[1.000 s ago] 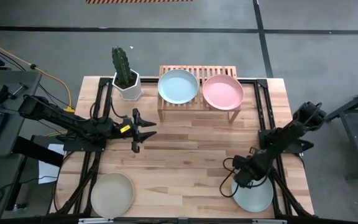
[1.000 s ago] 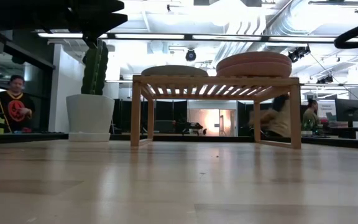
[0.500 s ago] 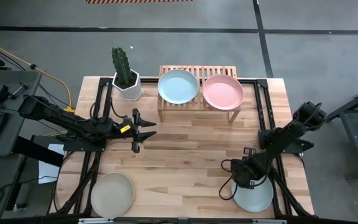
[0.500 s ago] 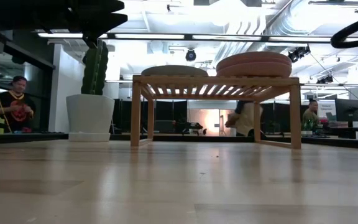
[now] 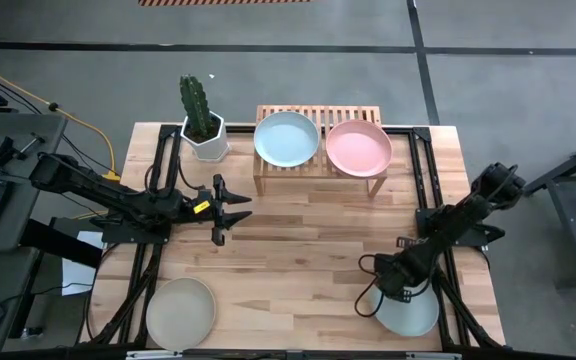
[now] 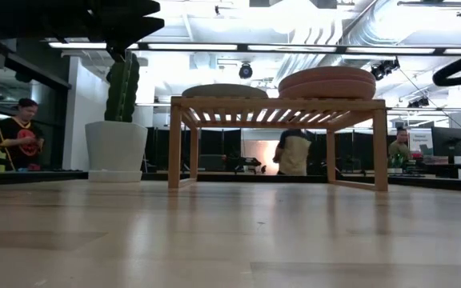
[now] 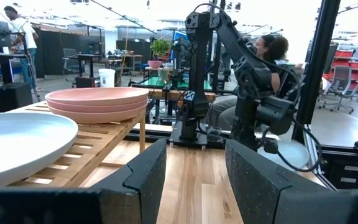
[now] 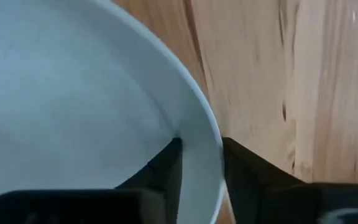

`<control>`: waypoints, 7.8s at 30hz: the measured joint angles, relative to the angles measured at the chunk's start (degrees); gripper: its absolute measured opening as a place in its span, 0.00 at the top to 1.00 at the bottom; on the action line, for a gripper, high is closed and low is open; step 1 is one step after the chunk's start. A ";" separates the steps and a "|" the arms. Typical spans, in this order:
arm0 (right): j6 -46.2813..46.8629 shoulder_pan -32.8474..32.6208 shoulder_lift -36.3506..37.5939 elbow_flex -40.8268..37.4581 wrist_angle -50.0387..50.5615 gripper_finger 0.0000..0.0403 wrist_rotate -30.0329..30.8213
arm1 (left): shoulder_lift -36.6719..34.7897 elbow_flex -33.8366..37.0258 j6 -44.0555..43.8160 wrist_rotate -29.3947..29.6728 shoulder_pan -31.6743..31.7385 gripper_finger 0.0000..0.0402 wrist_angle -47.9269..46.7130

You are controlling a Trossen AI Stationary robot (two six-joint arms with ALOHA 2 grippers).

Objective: Place and stack plates onto a shelf
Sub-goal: Stack the blue plate on top of the other blue plate on the shelf, then stack the gray plate on top of the blue plate on the shelf

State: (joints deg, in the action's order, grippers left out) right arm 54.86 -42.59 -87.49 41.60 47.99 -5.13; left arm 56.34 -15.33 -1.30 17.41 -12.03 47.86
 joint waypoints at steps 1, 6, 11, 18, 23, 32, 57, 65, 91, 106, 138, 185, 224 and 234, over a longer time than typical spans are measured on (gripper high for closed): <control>0.77 -0.02 0.03 -0.19 0.06 0.79 -0.20 | 0.01 0.00 0.00 0.00 0.00 0.62 0.00; 1.65 -0.02 0.39 0.62 1.33 0.91 -0.48 | -0.01 0.00 0.04 0.00 0.00 0.62 0.00; 4.11 0.37 1.90 1.16 1.48 0.99 -0.48 | 0.00 0.00 0.04 0.00 0.00 0.62 0.02; 8.11 1.68 7.68 1.03 -0.27 1.00 5.19 | 0.01 0.00 0.02 -0.02 0.00 0.62 0.02; 9.70 2.47 13.34 1.03 -2.96 1.00 11.41 | 0.01 0.00 0.02 -0.02 0.00 0.62 0.02; 9.30 4.04 18.79 1.03 -9.82 1.00 19.32 | 0.01 0.00 0.02 -0.02 0.00 0.62 0.02; 2.19 22.08 18.87 1.06 -44.53 1.00 7.11 | -0.01 0.00 1.03 -0.04 0.00 0.62 0.55; -11.85 32.43 18.87 14.42 -38.63 1.00 1.98 | -0.01 0.00 1.99 -0.04 0.00 0.62 0.52; -17.21 56.67 12.08 42.89 -15.29 1.00 31.07 | 0.01 0.00 2.03 -0.04 0.00 0.62 1.03; -16.11 62.94 0.16 42.86 -17.37 1.00 24.65 | 0.00 0.00 2.03 -0.04 0.00 0.62 1.29; -14.37 64.00 -4.45 42.86 -18.25 1.00 30.37 | -0.01 0.00 2.01 -0.04 0.00 0.62 1.44; -35.07 25.81 17.28 6.64 -49.01 0.49 32.36 | 0.00 -0.02 2.01 -0.04 -0.02 0.62 1.57; -45.91 23.17 16.99 -3.12 -70.49 0.49 30.86 | 24.91 -29.68 -26.19 -21.28 -30.37 0.62 -72.05; -47.61 23.44 16.99 -3.12 -70.48 0.49 30.88 | 29.30 -31.65 -16.55 -16.68 -31.21 0.62 -78.28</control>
State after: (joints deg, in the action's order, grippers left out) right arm 7.25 -19.15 -70.50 38.48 -22.49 25.75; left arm 85.65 -46.98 -17.85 0.73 -43.24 -30.43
